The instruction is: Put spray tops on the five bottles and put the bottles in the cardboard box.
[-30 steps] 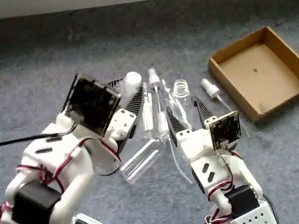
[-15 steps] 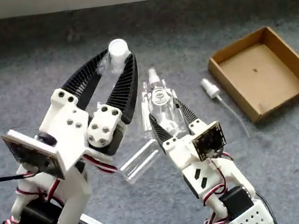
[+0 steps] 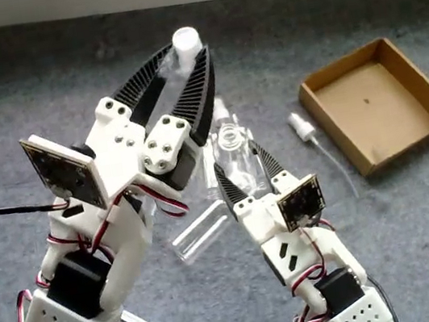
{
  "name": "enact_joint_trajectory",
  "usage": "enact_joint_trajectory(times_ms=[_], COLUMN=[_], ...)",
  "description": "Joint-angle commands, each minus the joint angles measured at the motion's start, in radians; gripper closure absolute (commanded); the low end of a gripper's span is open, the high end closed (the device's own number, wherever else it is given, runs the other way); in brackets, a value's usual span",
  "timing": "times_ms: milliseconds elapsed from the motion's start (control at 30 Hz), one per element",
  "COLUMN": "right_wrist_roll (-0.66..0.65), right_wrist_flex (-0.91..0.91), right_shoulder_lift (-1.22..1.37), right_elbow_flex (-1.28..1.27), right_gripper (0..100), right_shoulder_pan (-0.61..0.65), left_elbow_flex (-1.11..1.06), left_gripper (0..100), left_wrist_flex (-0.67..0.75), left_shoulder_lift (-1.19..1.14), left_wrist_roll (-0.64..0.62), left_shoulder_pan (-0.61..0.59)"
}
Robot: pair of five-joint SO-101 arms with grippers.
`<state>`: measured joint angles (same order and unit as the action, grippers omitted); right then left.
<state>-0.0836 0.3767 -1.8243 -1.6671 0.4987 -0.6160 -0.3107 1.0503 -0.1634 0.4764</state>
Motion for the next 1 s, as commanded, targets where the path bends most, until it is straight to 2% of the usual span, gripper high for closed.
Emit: enact_joint_trajectory(times_ms=[0, 200, 367, 600, 967], right_wrist_roll=[0.008, 0.008, 0.008, 0.008, 0.008], right_wrist_flex=[0.01, 0.012, 0.013, 0.013, 0.015], right_shoulder_lift=[-0.015, -0.015, -0.015, -0.015, -0.015], right_elbow_flex=[-0.151, -0.151, -0.15, -0.15, -0.15], right_gripper=[92.5, 92.5, 92.5, 92.5, 92.5], right_shoulder_pan=[0.008, 0.008, 0.008, 0.008, 0.008], left_elbow_flex=[0.054, 0.03, -0.007, -0.013, -0.008], left_gripper=[97, 97, 100, 99, 99], left_wrist_flex=[0.025, -0.012, -0.014, -0.015, -0.091], left_shoulder_lift=[-0.005, -0.004, 0.002, 0.002, 0.004], left_wrist_roll=[-0.014, -0.011, -0.008, -0.006, -0.006], left_shoulder_pan=[0.027, 0.111, 0.107, 0.079, 0.064])
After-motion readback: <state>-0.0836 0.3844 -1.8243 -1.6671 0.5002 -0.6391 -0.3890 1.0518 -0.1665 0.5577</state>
